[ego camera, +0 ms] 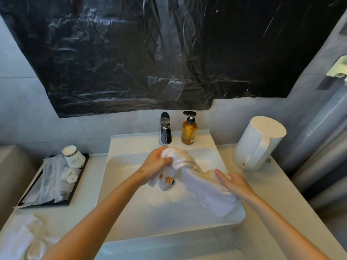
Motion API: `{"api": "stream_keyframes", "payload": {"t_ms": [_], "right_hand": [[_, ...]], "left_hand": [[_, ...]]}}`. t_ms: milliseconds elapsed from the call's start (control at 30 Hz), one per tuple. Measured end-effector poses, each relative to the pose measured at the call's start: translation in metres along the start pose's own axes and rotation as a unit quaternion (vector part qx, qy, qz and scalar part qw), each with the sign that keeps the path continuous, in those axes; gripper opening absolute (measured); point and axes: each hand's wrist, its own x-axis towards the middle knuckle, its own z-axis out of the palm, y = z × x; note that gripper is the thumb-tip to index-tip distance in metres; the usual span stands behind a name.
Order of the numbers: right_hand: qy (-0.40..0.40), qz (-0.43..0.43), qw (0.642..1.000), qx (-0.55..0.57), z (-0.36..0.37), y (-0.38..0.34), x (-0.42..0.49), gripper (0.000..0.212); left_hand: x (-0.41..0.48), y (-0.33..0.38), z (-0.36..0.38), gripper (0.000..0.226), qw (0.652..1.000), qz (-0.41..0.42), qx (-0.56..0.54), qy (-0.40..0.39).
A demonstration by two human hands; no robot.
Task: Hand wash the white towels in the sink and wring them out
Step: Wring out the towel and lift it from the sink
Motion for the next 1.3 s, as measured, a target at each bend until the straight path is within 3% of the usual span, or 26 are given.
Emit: {"api": "stream_keyframes", "payload": {"t_ms": [67,167,233,300,400,433,467,567,600,633,700,800,867,1000,1100,1200,1300], "right_hand": [[-0.005,0.004,1.0,0.018,0.001,0.003,-0.003,0.046],[-0.003,0.031,0.99,0.136,0.002,0.005,-0.001,0.015],[0.003,0.034,0.956,0.29,-0.01,0.006,0.002,0.031],[0.005,0.034,0.918,0.396,-0.028,0.003,0.006,0.032],[0.168,0.025,0.905,0.39,-0.04,-0.022,0.016,0.012],[0.206,-0.026,0.886,0.416,-0.031,-0.035,0.019,0.016],[0.314,-0.061,0.878,0.356,-0.024,-0.035,0.023,0.021],[0.173,-0.039,0.971,0.163,-0.016,-0.036,0.014,0.015],[0.087,-0.031,0.984,0.153,-0.029,-0.035,0.011,0.017],[0.068,-0.03,0.992,0.104,-0.033,-0.033,0.011,0.02],[0.049,-0.046,0.997,0.045,-0.024,-0.036,0.009,0.029],[-0.06,-0.02,0.994,-0.084,-0.007,-0.028,0.004,0.049],[-0.131,0.013,0.976,-0.175,-0.009,-0.023,0.0,0.061],[-0.223,0.012,0.934,-0.279,-0.005,-0.026,-0.009,0.105],[-0.221,-0.119,0.947,-0.2,0.0,-0.058,-0.026,0.109],[-0.211,-0.158,0.965,0.014,0.013,-0.09,-0.042,0.07],[-0.177,-0.154,0.969,0.083,0.018,-0.1,-0.044,0.028]], "left_hand": [[-0.001,0.008,-0.001,0.035,0.998,0.033,0.029,-0.034],[0.002,0.022,-0.006,0.028,0.992,0.077,0.069,-0.076],[0.008,0.027,-0.014,0.033,0.986,0.088,0.114,-0.079],[0.012,0.028,-0.026,0.037,0.989,0.076,0.116,-0.05],[0.018,0.026,-0.048,0.03,0.996,0.05,0.055,0.041],[0.018,0.027,-0.055,0.03,0.996,0.044,0.028,0.071],[0.018,0.027,-0.061,0.03,0.995,0.038,-0.004,0.094],[0.014,0.034,-0.07,0.028,0.989,0.025,-0.103,0.107],[0.012,0.036,-0.07,0.029,0.987,0.022,-0.124,0.097],[0.011,0.038,-0.07,0.032,0.988,0.019,-0.129,0.088],[0.01,0.041,-0.068,0.039,0.988,0.013,-0.129,0.083],[0.007,0.044,-0.062,0.046,0.992,0.024,-0.107,0.064],[0.002,0.047,-0.054,0.038,0.995,0.037,-0.086,0.027],[-0.007,0.054,-0.034,0.035,0.997,0.048,-0.041,-0.053],[-0.01,0.061,-0.022,0.034,0.993,0.059,-0.032,-0.094],[-0.014,0.071,-0.016,0.035,0.989,0.07,-0.046,-0.123],[-0.018,0.074,-0.022,0.032,0.99,0.077,-0.046,-0.106]]}}
